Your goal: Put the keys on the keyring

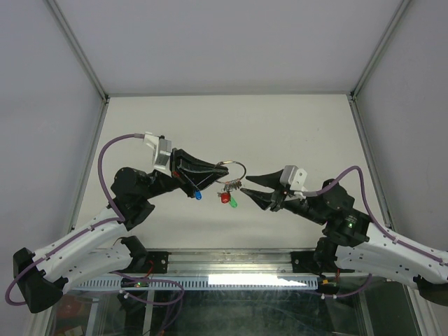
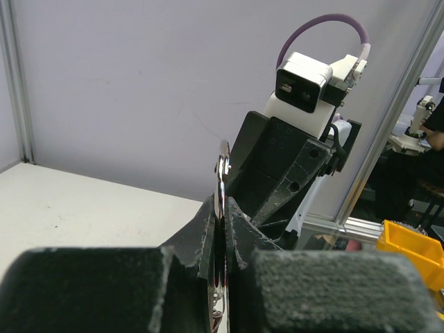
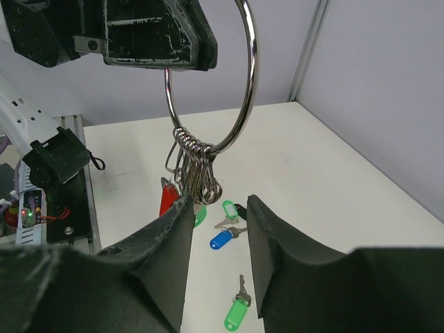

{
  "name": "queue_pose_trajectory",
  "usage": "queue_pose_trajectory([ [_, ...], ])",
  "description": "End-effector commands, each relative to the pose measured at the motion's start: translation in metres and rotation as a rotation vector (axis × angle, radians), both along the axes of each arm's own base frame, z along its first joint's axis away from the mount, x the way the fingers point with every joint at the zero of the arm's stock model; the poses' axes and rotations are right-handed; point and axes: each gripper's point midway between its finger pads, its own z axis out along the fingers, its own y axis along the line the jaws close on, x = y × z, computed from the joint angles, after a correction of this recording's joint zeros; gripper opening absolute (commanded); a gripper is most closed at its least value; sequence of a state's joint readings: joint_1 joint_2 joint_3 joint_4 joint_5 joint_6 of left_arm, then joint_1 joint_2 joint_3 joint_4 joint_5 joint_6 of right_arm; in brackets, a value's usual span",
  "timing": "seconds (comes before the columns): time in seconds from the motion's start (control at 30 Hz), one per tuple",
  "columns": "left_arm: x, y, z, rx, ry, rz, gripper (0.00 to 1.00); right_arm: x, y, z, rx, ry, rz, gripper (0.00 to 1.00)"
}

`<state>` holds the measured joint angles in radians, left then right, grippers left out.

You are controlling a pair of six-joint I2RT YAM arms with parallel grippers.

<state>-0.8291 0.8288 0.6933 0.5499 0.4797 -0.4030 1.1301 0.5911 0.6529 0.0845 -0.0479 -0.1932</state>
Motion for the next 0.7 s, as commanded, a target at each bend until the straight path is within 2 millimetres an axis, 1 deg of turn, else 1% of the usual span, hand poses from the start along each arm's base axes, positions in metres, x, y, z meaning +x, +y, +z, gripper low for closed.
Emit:
queue_pose_trajectory([
  [0.0, -0.007, 0.01, 0.034, -0.08, -0.077, 0.001, 0.0, 0.002, -0.007, 0.043, 0.11, -0.06, -0.025, 0.39],
  [0.23, -0.007, 0.011, 0.034, -0.079, -0.076, 0.009, 0.0, 0.005, -0.015, 0.051, 0.136, -0.069, -0.062, 0.38],
  [0.37, -0.006, 0.012, 0.034, -0.083, -0.074, 0.019, 0.0, 0.005, -0.018, 0.052, 0.13, -0.062, -0.071, 0.37],
  [0.47, -0.003, 0.015, 0.036, -0.096, -0.068, 0.044, 0.0, 0.001, -0.016, 0.046, 0.097, -0.041, -0.046, 0.33],
  [0.53, 0.0, 0.018, 0.038, -0.103, -0.064, 0.066, 0.0, -0.001, -0.014, 0.038, 0.074, -0.023, -0.028, 0.31],
  [0.67, 0.003, 0.022, 0.042, -0.124, -0.058, 0.098, 0.0, -0.006, -0.005, 0.028, 0.052, 0.003, 0.015, 0.29],
])
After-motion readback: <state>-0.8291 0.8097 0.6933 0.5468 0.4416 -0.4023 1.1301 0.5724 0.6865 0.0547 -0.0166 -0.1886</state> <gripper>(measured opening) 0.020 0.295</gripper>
